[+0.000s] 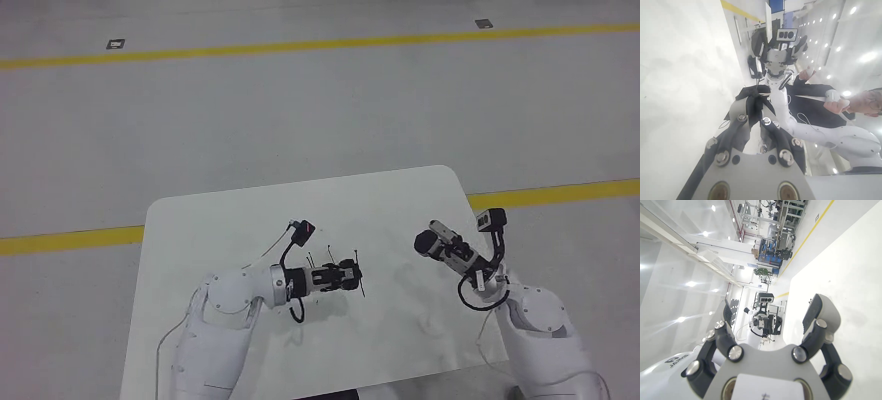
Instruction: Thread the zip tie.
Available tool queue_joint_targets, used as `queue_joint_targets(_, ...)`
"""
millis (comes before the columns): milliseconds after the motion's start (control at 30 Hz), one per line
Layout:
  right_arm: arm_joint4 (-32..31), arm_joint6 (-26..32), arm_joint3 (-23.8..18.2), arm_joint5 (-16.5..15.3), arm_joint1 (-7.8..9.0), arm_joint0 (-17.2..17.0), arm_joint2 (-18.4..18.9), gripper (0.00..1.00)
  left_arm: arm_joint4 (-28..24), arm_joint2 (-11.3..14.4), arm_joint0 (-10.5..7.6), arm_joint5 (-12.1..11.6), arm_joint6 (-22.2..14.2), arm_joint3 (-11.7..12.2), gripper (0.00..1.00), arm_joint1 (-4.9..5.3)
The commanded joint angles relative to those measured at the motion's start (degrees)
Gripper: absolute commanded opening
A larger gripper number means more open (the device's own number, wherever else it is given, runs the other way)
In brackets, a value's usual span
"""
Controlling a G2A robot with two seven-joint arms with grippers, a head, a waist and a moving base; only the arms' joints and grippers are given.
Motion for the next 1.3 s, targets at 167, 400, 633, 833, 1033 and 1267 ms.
queue_joint_targets(167, 3.1, 11.7, 2.8, -0.3, 0.30, 3.6, -3.5, 1.00, -5.2, 0.5, -0.24, 0.6, -1.3, 0.7, 0.00, 1.18)
queue_joint_targets(400, 5.3, 19.2, 5.7, -0.3, 0.28, 6.7, -6.5, 1.00, -5.5, 1.0, -0.35, 0.2, -2.4, 0.0, 0.00, 2.26)
queue_joint_targets(633, 5.0, 18.8, 5.5, 0.4, 0.27, 7.4, -7.6, 1.00, -1.5, 2.5, -0.67, 0.3, -0.2, 0.0, 0.00, 2.70)
queue_joint_targets(833, -1.6, 19.8, 7.6, -0.3, 0.48, 11.8, -10.5, 1.00, 3.9, 4.6, -0.79, 2.8, 0.6, -2.0, 0.00, 3.89)
queue_joint_targets(1033, -3.6, 19.9, 10.0, -0.3, 0.26, 14.2, -12.0, 0.48, 1.1, 5.1, -0.98, 4.4, -0.9, -2.0, 0.00, 4.87)
queue_joint_targets(1267, -1.3, 23.7, 11.4, -0.3, -0.36, 15.5, -12.3, 0.17, -4.1, 5.2, -2.25, 5.2, -2.8, -0.4, 0.00, 5.91)
